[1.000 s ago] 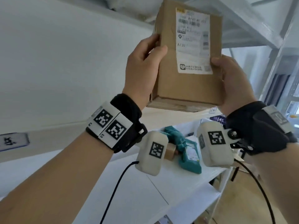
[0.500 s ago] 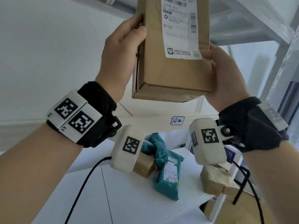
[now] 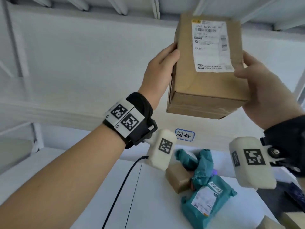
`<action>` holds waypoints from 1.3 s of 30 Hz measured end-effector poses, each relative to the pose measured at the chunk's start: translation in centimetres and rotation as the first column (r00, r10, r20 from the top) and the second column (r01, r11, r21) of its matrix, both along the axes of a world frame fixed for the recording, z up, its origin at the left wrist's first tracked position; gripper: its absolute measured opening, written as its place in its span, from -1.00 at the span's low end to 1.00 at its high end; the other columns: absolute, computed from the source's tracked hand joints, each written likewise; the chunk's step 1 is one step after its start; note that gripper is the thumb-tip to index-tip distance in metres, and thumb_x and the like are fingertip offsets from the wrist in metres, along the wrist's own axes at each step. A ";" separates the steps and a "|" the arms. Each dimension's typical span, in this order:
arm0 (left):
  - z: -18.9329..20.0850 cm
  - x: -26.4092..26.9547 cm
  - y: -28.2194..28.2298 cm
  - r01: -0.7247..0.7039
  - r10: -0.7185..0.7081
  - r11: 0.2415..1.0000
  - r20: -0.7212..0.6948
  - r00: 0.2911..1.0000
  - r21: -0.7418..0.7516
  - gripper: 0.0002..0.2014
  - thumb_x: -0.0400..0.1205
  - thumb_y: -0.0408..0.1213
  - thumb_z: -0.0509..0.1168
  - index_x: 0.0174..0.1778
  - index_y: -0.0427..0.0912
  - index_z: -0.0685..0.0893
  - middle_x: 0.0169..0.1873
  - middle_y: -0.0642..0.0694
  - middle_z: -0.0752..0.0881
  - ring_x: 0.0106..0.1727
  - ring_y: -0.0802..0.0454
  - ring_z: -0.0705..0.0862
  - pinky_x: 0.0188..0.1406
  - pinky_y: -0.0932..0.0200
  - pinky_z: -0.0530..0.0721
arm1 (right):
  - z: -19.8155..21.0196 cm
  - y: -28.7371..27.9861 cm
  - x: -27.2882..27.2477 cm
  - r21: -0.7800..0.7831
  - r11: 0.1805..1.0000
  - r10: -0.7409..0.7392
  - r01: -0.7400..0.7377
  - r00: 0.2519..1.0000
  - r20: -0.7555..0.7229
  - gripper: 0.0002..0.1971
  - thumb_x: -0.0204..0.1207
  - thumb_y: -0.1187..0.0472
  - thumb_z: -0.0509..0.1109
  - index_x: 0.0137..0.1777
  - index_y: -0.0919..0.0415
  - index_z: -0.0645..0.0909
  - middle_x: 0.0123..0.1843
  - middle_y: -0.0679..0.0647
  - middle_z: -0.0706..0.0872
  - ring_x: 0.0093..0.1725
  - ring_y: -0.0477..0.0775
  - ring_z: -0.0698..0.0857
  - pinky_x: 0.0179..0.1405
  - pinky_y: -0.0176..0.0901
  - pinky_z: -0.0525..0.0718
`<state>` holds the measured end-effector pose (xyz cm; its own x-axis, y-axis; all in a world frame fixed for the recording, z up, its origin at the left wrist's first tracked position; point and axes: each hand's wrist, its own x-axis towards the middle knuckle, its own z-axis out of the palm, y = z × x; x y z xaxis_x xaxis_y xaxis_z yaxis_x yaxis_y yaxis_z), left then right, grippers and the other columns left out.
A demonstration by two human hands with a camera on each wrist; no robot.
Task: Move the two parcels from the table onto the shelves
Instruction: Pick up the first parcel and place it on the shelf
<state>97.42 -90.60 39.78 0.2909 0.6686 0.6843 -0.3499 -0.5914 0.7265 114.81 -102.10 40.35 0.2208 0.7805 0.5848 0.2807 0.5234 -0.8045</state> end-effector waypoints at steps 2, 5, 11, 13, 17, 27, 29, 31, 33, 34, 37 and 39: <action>0.0 0.2 0.2 -0.040 0.040 0.999 -0.023 0.999 -0.009 -0.58 0.73 -0.15 0.13 0.52 -0.11 0.56 0.38 -0.05 0.69 0.31 0.08 0.68 0.13 0.28 0.62 | -0.4 0.6 0.5 -0.027 1.000 0.005 -0.006 0.998 -0.065 -0.25 0.30 0.20 0.33 0.58 -0.05 0.40 0.39 -0.02 0.71 0.48 0.21 0.58 0.58 0.27 0.30; 0.0 0.0 0.8 -0.078 0.073 0.996 -0.087 0.994 -0.051 -0.54 0.72 -0.05 0.15 0.54 -0.05 0.53 0.45 0.01 0.63 0.39 0.09 0.63 0.41 0.11 0.59 | -1.0 1.3 0.4 -0.076 0.996 -0.054 0.044 0.988 -0.147 -0.24 0.40 0.25 0.41 0.63 -0.04 0.31 0.32 -0.09 0.75 0.33 0.04 0.69 0.26 -0.12 0.61; -0.8 0.2 1.4 -0.051 0.014 0.987 -0.232 0.973 -0.154 -0.49 0.63 0.05 0.22 0.47 -0.06 0.59 0.34 0.05 0.69 0.34 0.05 0.65 0.25 0.18 0.56 | -1.3 2.8 -0.6 -0.244 0.963 -0.161 0.112 0.969 -0.190 -0.45 0.41 0.18 0.48 0.41 -0.07 0.47 0.23 -0.09 0.73 0.05 -0.07 0.67 -0.18 -0.26 0.53; -1.3 0.3 1.6 -0.051 0.000 0.982 -0.273 0.962 -0.181 -0.48 0.54 0.05 0.28 0.41 -0.04 0.63 0.34 -0.01 0.70 0.34 0.09 0.67 0.20 0.25 0.57 | -1.5 3.2 -0.8 -0.268 0.956 -0.170 0.116 0.967 -0.188 -0.62 0.43 0.15 0.44 0.21 -0.14 0.47 0.10 -0.11 0.70 0.04 -0.05 0.63 -0.21 -0.25 0.52; -1.8 0.7 2.1 -0.002 -0.068 0.974 -0.300 0.951 -0.227 -0.84 0.69 -0.15 0.22 -0.02 -0.14 0.64 -0.04 -0.07 0.67 -0.21 0.17 0.67 -0.20 0.32 0.57 | -1.7 4.0 -1.4 -0.292 0.943 -0.219 0.160 0.959 -0.181 -0.65 0.51 0.09 0.39 0.30 -0.12 0.55 -0.01 -0.14 0.64 -0.02 -0.09 0.61 -0.16 -0.24 0.53; -2.4 1.5 3.4 -0.078 -0.001 0.977 -0.375 0.927 -0.196 -0.73 0.55 0.22 0.24 0.03 0.21 0.67 0.35 0.02 0.67 0.40 0.01 0.60 0.52 -0.09 0.47 | -1.5 5.5 -1.6 -0.335 0.901 -0.326 0.276 0.940 -0.103 -0.93 0.54 0.05 0.32 -0.14 -0.04 0.61 -0.18 -0.08 0.65 -0.24 -0.09 0.61 -0.27 -0.25 0.58; -2.5 1.7 3.5 -0.096 0.012 0.974 -0.375 0.927 -0.205 -0.63 0.47 0.25 0.26 0.10 0.19 0.67 0.42 0.02 0.62 0.47 -0.02 0.55 0.54 -0.11 0.43 | -1.6 5.8 -1.5 -0.342 0.895 -0.336 0.288 0.938 -0.089 -0.92 0.54 0.05 0.31 -0.13 -0.03 0.61 -0.19 -0.08 0.65 -0.25 -0.08 0.60 -0.27 -0.25 0.58; -2.6 1.9 3.9 -0.106 0.023 0.970 -0.355 0.935 -0.217 -0.32 0.37 0.29 0.27 0.38 0.07 0.62 0.47 0.01 0.58 0.50 -0.02 0.52 0.55 -0.12 0.42 | -1.5 6.0 -1.5 -0.347 0.890 -0.344 0.297 0.935 -0.081 -0.92 0.53 0.05 0.31 -0.15 -0.02 0.60 -0.20 -0.07 0.64 -0.25 -0.07 0.59 -0.25 -0.24 0.59; -2.6 2.0 4.0 -0.107 0.025 0.970 -0.347 0.938 -0.219 -0.17 0.29 0.34 0.27 0.49 0.05 0.54 0.49 0.02 0.57 0.51 -0.02 0.51 0.55 -0.13 0.42 | -1.5 6.1 -1.4 -0.354 0.886 -0.349 0.301 0.934 -0.079 -0.91 0.53 0.05 0.31 -0.17 -0.02 0.59 -0.21 -0.07 0.62 -0.26 -0.08 0.58 -0.23 -0.22 0.58; -2.6 2.0 4.0 -0.103 0.023 0.970 -0.341 0.940 -0.219 -0.15 0.27 0.34 0.27 0.51 0.05 0.53 0.49 0.02 0.57 0.52 -0.02 0.51 0.55 -0.13 0.42 | -1.5 6.1 -1.4 -0.358 0.885 -0.349 0.299 0.934 -0.082 -0.91 0.53 0.05 0.31 -0.17 -0.02 0.59 -0.21 -0.07 0.62 -0.26 -0.08 0.58 -0.24 -0.23 0.58; -2.6 2.0 4.0 -0.096 0.020 0.971 -0.325 0.946 -0.221 -0.15 0.30 0.32 0.27 0.52 0.04 0.52 0.51 0.02 0.56 0.54 -0.03 0.50 0.55 -0.14 0.41 | -1.6 6.2 -1.4 -0.365 0.885 -0.343 0.290 0.935 -0.090 -0.91 0.52 0.04 0.31 -0.16 -0.03 0.59 -0.18 -0.06 0.64 -0.23 -0.07 0.59 -0.22 -0.21 0.59; -2.7 2.0 4.0 -0.090 0.015 0.972 -0.326 0.945 -0.215 -0.14 0.27 0.35 0.26 0.52 0.05 0.52 0.51 0.02 0.55 0.54 -0.03 0.49 0.55 -0.15 0.41 | -1.6 6.2 -1.4 -0.372 0.882 -0.344 0.288 0.934 -0.093 -0.92 0.52 0.04 0.31 -0.16 -0.03 0.60 -0.15 -0.06 0.64 -0.20 -0.06 0.60 -0.19 -0.19 0.59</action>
<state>99.42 -86.56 37.04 0.4299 0.8138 0.3910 -0.0497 -0.4111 0.9102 113.36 -95.90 38.72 0.5540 0.8003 0.2293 0.2443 0.1071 -0.9638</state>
